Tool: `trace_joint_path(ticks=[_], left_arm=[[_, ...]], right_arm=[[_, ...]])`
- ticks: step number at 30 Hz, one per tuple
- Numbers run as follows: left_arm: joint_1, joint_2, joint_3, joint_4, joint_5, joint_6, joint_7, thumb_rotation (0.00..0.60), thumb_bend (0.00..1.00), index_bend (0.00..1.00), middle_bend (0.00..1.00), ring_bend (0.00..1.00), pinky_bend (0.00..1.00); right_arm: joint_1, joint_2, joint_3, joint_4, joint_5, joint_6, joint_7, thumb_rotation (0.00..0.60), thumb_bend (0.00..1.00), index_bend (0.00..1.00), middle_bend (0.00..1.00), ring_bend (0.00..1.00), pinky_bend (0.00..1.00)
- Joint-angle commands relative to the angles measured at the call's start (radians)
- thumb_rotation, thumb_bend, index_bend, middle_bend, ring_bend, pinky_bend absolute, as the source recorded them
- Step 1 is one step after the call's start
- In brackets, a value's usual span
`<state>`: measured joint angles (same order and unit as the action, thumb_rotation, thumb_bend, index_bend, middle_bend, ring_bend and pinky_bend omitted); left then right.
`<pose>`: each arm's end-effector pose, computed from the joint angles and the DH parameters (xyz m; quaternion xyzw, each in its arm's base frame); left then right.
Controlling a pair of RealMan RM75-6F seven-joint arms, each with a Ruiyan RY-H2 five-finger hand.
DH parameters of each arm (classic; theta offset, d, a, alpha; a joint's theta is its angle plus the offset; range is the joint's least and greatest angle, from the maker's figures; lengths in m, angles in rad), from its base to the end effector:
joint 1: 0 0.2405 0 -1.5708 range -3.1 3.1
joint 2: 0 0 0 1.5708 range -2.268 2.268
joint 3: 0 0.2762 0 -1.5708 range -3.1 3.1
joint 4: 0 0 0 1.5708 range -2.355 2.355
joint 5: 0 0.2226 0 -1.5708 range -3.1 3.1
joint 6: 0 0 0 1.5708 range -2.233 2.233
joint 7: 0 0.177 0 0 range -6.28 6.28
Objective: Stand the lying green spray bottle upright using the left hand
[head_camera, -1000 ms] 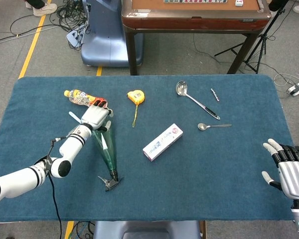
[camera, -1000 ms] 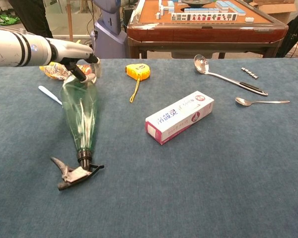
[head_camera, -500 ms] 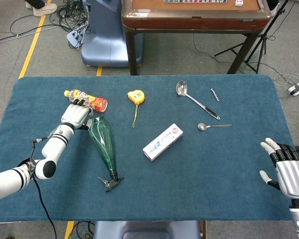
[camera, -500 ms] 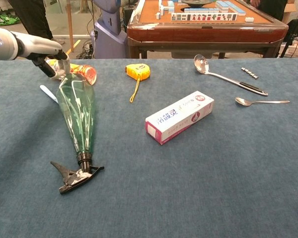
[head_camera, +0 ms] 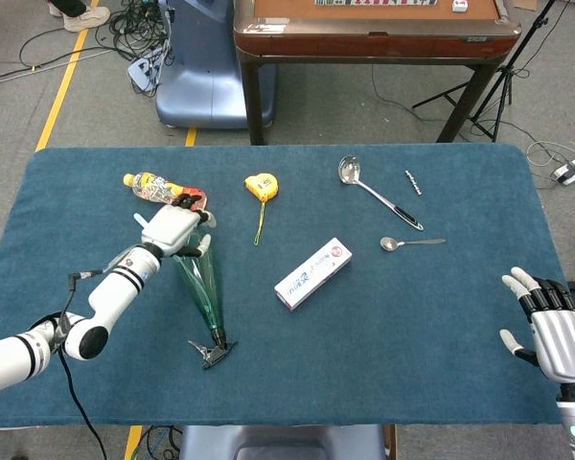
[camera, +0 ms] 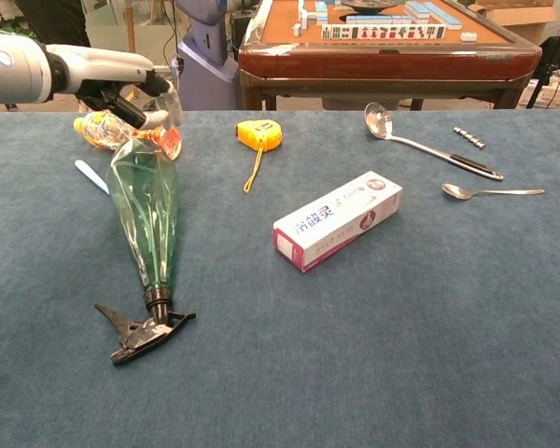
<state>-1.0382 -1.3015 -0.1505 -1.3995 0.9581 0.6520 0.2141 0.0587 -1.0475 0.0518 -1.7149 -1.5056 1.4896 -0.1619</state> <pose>-0.1202 0.4776 0.0282 -0.7912 -0.3452 -0.3003 0.4057 -0.3213 -0.2072 0.1708 0.6158 -0.3523 0.3464 0.6138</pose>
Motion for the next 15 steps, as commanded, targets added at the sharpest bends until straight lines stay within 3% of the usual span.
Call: trace_joint_path(ticks=[1,8,15], left_arm=[[-0.021,-0.032,0.016,-0.014,0.032,-0.015,0.041,0.346,0.57,0.28,0.3,0.02,0.0],[-0.06,-0.09,0.065,0.03,-0.031,-0.001,0.19,0.346,0.57,0.27,0.28,0.01,0.0],[-0.078,-0.053,0.119,0.014,-0.175,-0.009,0.292,0.346,0.57,0.29,0.28,0.02,0.0]], right_arm=[[-0.001,0.001,0.0,0.001,0.003,-0.001,0.002,0.6,0.22,0.18,0.14,0.14,0.16],[-0.008,0.003,-0.003,0.005,0.003,0.005,0.009,0.6,0.22,0.18,0.14,0.14,0.16],[-0.011,0.003,-0.003,0.01,0.002,0.009,0.018,0.6,0.22,0.18,0.14,0.14,0.16]])
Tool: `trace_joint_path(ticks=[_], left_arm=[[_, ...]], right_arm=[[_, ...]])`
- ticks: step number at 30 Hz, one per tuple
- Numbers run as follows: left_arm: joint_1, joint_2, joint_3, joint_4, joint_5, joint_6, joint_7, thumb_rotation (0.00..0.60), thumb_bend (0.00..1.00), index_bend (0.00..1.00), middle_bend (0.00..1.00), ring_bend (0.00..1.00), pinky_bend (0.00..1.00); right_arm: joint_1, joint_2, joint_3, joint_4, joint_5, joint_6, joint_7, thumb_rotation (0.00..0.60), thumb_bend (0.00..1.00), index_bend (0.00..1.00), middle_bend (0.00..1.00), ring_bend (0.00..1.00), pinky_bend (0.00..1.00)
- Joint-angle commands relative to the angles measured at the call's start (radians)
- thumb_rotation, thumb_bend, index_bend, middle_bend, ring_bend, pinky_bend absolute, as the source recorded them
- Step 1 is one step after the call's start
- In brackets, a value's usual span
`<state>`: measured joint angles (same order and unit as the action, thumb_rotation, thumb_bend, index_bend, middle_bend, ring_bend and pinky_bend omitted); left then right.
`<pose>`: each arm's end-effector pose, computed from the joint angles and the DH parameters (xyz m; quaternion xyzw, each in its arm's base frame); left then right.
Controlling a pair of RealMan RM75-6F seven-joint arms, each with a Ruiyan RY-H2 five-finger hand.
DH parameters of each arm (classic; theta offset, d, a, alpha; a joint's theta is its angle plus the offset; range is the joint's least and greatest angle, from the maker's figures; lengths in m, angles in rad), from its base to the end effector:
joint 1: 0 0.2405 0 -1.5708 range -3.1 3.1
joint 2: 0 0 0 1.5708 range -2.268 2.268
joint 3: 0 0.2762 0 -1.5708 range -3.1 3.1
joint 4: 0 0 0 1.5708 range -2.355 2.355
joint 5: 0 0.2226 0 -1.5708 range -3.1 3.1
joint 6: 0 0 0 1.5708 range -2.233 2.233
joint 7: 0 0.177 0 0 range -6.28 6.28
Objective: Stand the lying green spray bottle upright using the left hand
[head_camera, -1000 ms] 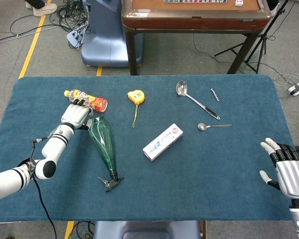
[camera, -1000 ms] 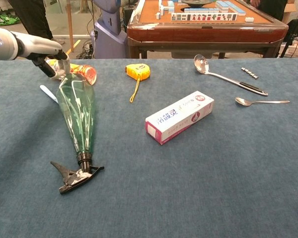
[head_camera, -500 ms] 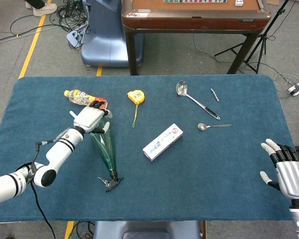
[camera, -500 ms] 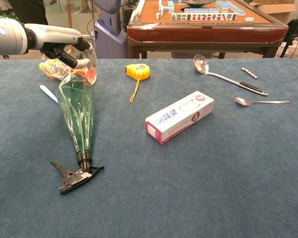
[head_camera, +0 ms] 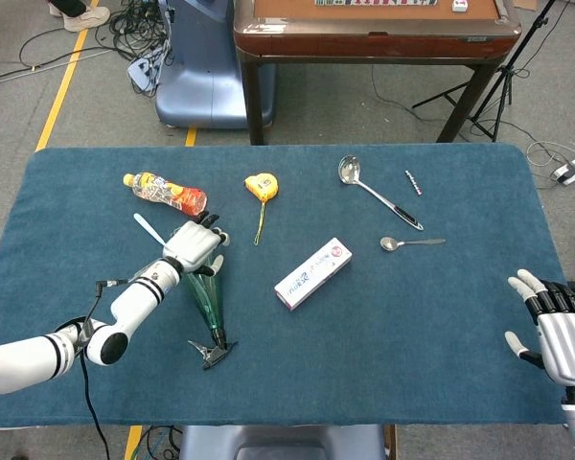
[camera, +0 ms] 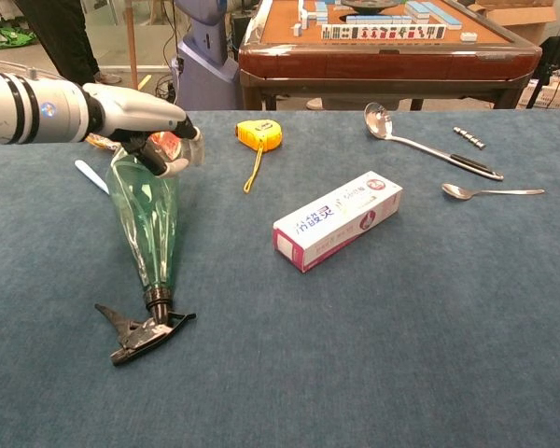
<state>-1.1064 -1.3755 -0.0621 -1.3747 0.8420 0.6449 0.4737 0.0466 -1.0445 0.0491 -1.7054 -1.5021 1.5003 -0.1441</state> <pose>-0.1225 0.4690 -0.0099 -0.8390 -0.2735 -0.2189 0.4164 -0.3262 -0.2029 0.1743 0.6094 -0.3563 0.3458 0.6182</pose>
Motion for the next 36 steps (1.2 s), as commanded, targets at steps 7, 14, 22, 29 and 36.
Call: trace_joint_path(ticks=[7,14,22,29,36], left_arm=[[0.011,0.101,0.086,-0.065,-0.116,0.008,0.053,0.345,0.57,0.31,0.29,0.02,0.0],[0.05,0.189,0.138,-0.12,-0.128,0.019,0.043,0.338,0.57,0.33,0.31,0.02,0.0],[0.133,0.255,0.107,-0.194,0.001,0.075,-0.093,0.286,0.57,0.34,0.32,0.03,0.0],[0.237,0.276,0.093,-0.209,0.358,0.19,-0.286,0.465,0.55,0.31,0.32,0.03,0.0],[0.263,0.286,0.123,-0.252,0.523,0.227,-0.256,0.6,0.44,0.27,0.31,0.03,0.0]], right_arm=[[0.005,-0.004,0.0,0.0,-0.015,0.001,0.002,0.6,0.22,0.18,0.14,0.14,0.16],[0.006,-0.004,-0.001,-0.005,-0.027,0.004,0.003,0.6,0.22,0.18,0.14,0.14,0.16],[0.007,-0.004,-0.001,-0.008,-0.034,0.007,0.0,0.6,0.22,0.18,0.14,0.14,0.16],[0.009,-0.004,0.0,-0.012,-0.034,0.004,-0.007,0.6,0.22,0.18,0.14,0.14,0.16],[0.014,-0.005,0.001,-0.011,-0.032,-0.004,-0.008,0.6,0.22,0.18,0.14,0.14,0.16]])
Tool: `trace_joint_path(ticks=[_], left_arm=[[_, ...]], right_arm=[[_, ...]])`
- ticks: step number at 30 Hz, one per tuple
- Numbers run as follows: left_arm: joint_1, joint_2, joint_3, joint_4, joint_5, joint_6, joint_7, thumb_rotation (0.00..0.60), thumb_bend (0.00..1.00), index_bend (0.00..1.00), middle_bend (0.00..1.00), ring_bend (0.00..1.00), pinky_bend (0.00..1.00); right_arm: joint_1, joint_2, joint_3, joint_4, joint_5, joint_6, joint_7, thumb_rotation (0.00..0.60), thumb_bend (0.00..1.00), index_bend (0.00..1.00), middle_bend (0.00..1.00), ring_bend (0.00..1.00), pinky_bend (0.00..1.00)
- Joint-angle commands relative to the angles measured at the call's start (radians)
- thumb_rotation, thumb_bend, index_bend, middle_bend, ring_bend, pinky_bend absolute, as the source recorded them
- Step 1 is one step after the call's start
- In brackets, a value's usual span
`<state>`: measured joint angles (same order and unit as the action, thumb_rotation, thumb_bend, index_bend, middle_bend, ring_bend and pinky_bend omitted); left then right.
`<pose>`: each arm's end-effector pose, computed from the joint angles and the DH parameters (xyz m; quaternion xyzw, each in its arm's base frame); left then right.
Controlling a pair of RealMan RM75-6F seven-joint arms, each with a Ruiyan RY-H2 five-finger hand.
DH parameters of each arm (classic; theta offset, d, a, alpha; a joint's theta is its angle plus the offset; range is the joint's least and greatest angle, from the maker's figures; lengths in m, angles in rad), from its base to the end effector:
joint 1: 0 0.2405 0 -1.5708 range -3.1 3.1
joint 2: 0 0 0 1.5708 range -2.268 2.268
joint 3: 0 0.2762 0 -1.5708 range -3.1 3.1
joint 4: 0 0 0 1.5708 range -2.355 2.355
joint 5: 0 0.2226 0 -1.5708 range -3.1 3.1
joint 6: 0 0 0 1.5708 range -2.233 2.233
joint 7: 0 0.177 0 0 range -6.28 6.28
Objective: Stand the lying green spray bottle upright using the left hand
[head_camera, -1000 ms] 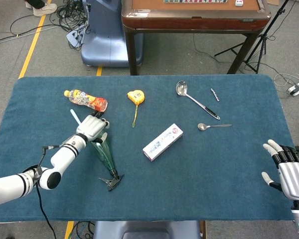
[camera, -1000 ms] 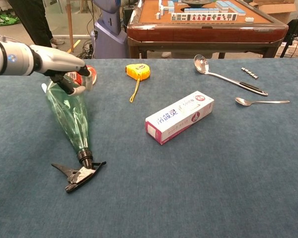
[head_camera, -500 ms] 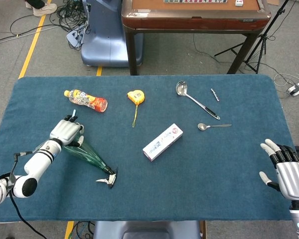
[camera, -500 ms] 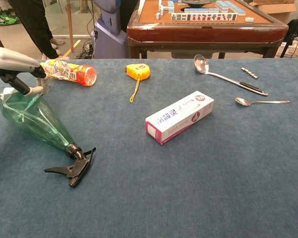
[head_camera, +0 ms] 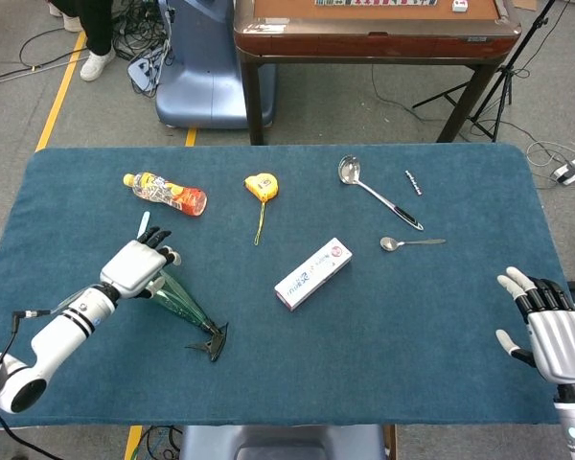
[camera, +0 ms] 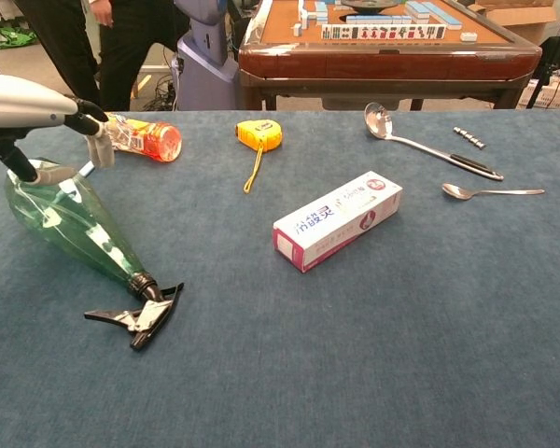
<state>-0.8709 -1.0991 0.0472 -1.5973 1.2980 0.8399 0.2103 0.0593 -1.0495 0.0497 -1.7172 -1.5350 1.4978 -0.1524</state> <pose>-0.1906 0.3982 0.0688 -0.8435 -0.2477 -0.2457 0.4085 -0.3154 -0.2069 0.1691 0.6205 -0.3476 0.3582 0.6048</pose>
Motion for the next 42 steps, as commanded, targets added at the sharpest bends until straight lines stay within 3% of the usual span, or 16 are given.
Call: trace_joint_path(ticks=[1,12,29,42], left_arm=[[0.029,0.008,0.017,-0.039,0.079,0.032,0.028,0.6,0.43,0.26,0.3,0.03,0.0],[0.022,-0.055,0.014,-0.083,0.059,-0.017,0.226,0.6,0.33,0.19,0.23,0.02,0.0],[0.024,-0.17,0.029,-0.035,-0.074,-0.009,0.589,0.6,0.33,0.21,0.23,0.02,0.0],[0.028,-0.204,0.048,-0.013,-0.111,0.005,0.672,0.6,0.33,0.29,0.23,0.02,0.0]], right_arm=[[0.002,0.001,0.0,0.0,0.001,-0.003,0.001,0.6,0.22,0.18,0.14,0.14,0.16],[0.002,0.005,-0.002,0.002,0.008,-0.01,0.011,0.6,0.22,0.18,0.14,0.14,0.16],[-0.001,0.007,-0.004,0.016,0.01,-0.01,0.038,0.6,0.22,0.18,0.14,0.14,0.16],[-0.002,0.008,-0.005,0.019,0.009,-0.01,0.047,0.6,0.22,0.18,0.14,0.14,0.16]])
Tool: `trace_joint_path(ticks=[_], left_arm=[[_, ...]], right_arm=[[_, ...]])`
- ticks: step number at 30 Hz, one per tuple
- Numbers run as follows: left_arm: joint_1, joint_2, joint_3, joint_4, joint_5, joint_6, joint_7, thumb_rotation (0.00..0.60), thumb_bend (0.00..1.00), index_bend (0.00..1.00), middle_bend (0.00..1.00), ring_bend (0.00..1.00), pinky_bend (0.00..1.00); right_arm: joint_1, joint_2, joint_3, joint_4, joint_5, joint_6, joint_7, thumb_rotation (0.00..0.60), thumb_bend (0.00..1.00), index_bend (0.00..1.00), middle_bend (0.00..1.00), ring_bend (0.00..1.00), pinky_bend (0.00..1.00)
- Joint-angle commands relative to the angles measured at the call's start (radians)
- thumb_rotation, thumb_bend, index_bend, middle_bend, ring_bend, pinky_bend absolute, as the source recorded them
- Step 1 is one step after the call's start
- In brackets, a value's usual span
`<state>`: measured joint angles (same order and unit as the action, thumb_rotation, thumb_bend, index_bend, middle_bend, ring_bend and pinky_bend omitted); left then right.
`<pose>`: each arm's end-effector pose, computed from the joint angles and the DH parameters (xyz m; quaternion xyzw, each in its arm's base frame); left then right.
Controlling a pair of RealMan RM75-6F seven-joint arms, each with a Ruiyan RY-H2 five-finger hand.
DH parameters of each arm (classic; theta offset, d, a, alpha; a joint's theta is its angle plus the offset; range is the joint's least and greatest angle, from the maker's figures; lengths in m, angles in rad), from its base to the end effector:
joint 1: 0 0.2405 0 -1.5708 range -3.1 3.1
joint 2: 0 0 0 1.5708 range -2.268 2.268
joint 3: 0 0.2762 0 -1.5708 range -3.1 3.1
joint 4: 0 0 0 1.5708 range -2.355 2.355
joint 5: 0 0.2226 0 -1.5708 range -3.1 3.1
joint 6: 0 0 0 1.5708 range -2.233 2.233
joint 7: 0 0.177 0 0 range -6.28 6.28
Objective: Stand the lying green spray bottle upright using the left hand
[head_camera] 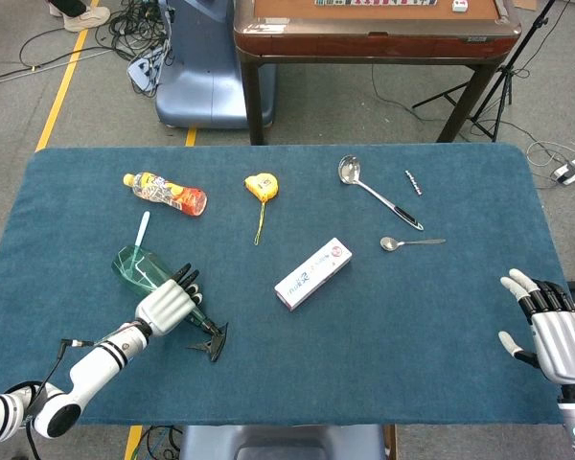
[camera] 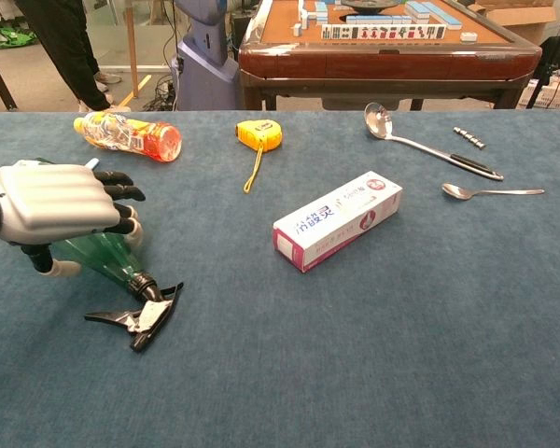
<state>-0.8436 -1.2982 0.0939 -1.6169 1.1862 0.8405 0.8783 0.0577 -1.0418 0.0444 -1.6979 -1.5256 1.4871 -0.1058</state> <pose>-0.1946 0.3534 -0.0156 -0.9052 -0.0629 -0.1242 0.4015 -0.3233 -0.2055 0.1715 0.6166 -0.3610 0.3570 0.6017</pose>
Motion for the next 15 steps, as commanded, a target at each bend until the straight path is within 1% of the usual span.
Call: trace_joint_path(ticks=[1,6,8,10,14,15], left_arm=[[0.001,-0.009,0.001,0.013,0.003,0.007,0.008,0.6,0.33,0.3,0.23,0.02,0.0],[0.008,-0.028,0.002,0.052,0.029,0.03,0.011,0.6,0.33,0.37,0.31,0.08,0.0],[0.019,-0.039,-0.003,0.068,0.037,0.057,0.006,0.6,0.33,0.42,0.37,0.13,0.0],[0.029,-0.047,-0.011,0.081,0.048,0.073,-0.021,0.6,0.33,0.46,0.42,0.16,0.0],[0.043,-0.032,-0.038,0.091,0.11,0.105,-0.17,0.6,0.33,0.49,0.44,0.19,0.0],[0.047,-0.022,-0.049,0.09,0.133,0.116,-0.235,0.6,0.33,0.49,0.44,0.19,0.0]], right_arm=[[-0.001,0.001,0.0,0.0,0.0,0.001,0.001,0.6,0.22,0.18,0.14,0.14,0.16],[-0.004,0.003,-0.002,-0.003,-0.001,0.005,0.001,0.6,0.22,0.18,0.14,0.14,0.16],[-0.005,0.003,-0.002,-0.004,-0.002,0.006,0.0,0.6,0.22,0.18,0.14,0.14,0.16],[-0.005,0.004,-0.002,-0.006,-0.003,0.006,-0.001,0.6,0.21,0.18,0.14,0.14,0.16],[-0.006,0.006,-0.002,-0.009,-0.003,0.009,-0.004,0.6,0.21,0.18,0.14,0.14,0.16],[-0.006,0.006,-0.001,-0.01,-0.003,0.009,-0.005,0.6,0.21,0.18,0.14,0.14,0.16]])
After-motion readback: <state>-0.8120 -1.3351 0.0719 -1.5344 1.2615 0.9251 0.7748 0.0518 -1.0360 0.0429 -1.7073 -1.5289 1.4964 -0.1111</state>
